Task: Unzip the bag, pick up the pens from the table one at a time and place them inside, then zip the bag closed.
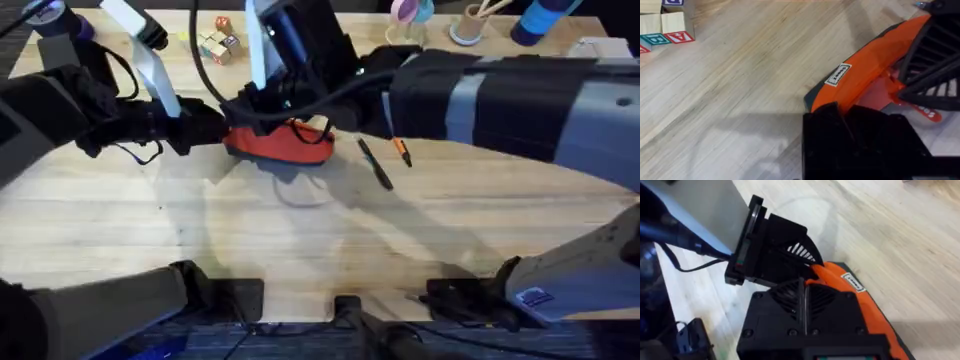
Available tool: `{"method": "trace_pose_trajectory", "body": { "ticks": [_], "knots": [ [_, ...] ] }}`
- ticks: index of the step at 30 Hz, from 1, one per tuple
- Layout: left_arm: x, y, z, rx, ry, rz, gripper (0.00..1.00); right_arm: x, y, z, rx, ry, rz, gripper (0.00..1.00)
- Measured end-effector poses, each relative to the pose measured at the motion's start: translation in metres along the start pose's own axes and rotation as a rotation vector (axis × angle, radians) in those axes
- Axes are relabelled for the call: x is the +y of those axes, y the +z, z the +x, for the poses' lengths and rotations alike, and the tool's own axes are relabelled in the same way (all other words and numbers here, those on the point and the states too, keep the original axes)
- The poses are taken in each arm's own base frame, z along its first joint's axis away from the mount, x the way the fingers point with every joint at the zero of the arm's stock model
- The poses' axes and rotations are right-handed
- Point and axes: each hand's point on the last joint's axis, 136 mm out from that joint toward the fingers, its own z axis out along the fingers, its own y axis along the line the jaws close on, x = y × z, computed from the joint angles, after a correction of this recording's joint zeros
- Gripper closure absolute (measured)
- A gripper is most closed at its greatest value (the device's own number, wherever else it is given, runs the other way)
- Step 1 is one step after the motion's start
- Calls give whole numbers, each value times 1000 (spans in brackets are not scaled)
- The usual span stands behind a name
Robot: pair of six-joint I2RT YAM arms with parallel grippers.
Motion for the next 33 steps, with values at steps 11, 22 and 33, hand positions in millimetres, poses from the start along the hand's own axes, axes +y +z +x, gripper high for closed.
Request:
{"method": "trace_pose_trajectory", "body": {
  "ticks": [11,22,33],
  "knots": [
    [-1,0,-2,-12,0,7,959,-11,-53,-11,155,37,37,160],
    [-1,0,-2,-13,1,7,959,-16,-121,-52,52,-54,71,6],
    [-1,0,-3,-15,1,8,959,-18,-122,-31,135,-39,77,6]
  ]
}}
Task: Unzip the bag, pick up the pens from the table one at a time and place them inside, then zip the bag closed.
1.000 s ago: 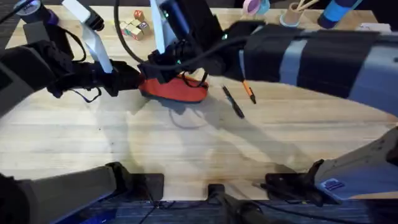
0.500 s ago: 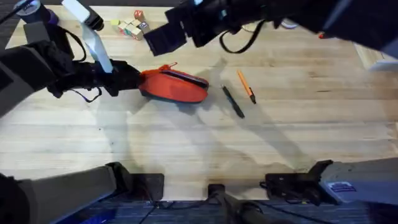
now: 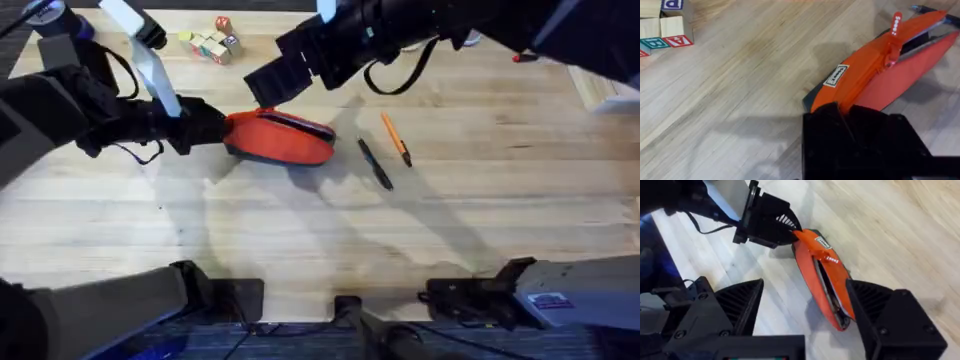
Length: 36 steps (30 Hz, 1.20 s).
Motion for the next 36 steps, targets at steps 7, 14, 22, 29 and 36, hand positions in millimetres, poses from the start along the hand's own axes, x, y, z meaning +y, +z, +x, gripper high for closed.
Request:
{"method": "trace_pose_trajectory", "body": {
  "ticks": [7,14,22,29,36],
  "knots": [
    [-1,0,-2,-12,3,8,697,0,0,2,8,-7,0,6],
    [-7,1,-9,-45,6,37,9,0,0,2,8,-21,0,6],
    [-14,-1,-6,-29,-28,62,8,1,0,2,9,-93,-2,6],
    [-29,-35,-34,0,-36,52,8,10,-3,6,36,-169,-14,6],
    [-49,-86,-62,62,6,-39,8,10,-14,10,80,-188,-13,6]
  ]
}}
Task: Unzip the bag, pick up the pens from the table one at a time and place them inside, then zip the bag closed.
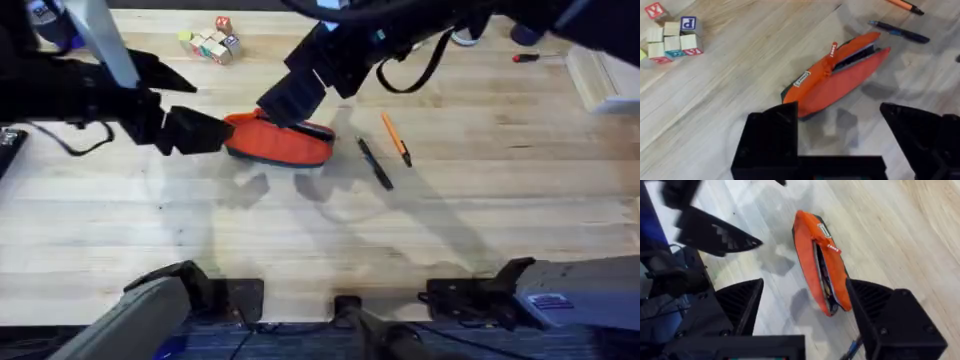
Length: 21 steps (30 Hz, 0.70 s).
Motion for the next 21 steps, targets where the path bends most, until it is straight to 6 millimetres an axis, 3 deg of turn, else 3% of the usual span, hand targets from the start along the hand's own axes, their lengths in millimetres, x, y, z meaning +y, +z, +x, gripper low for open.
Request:
{"method": "trace_pose_trajectory", "body": {
  "ticks": [6,7,13,16,21],
  "knots": [
    [-20,-25,-2,29,21,-50,8,-2,2,4,18,-27,0,45],
    [-35,-36,-1,26,39,-74,8,-5,11,8,41,-51,-2,158],
    [-51,-47,4,42,47,-99,8,-12,20,13,66,-78,17,576],
    [-55,-49,8,55,43,-104,8,-15,20,13,68,-88,31,932],
    [-56,-49,10,65,37,-102,8,-17,20,14,73,-91,41,971]
  ]
}}
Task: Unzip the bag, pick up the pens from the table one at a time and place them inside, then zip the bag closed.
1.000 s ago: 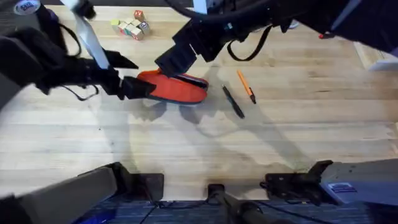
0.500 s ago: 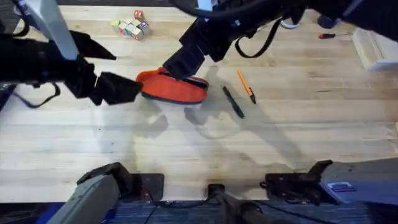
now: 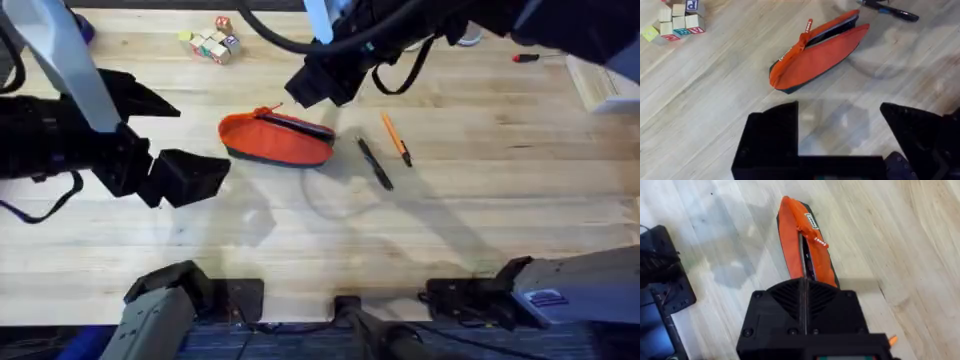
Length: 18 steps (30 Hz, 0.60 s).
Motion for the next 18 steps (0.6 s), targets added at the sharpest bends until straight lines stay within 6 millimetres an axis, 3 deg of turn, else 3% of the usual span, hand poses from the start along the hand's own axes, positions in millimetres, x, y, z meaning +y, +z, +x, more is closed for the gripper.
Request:
{"method": "trace_pose_trajectory", "body": {
  "ticks": [18],
  "knots": [
    [0,0,0,1,0,0,8,2,61,25,94,-269,-128,971]
  ]
}}
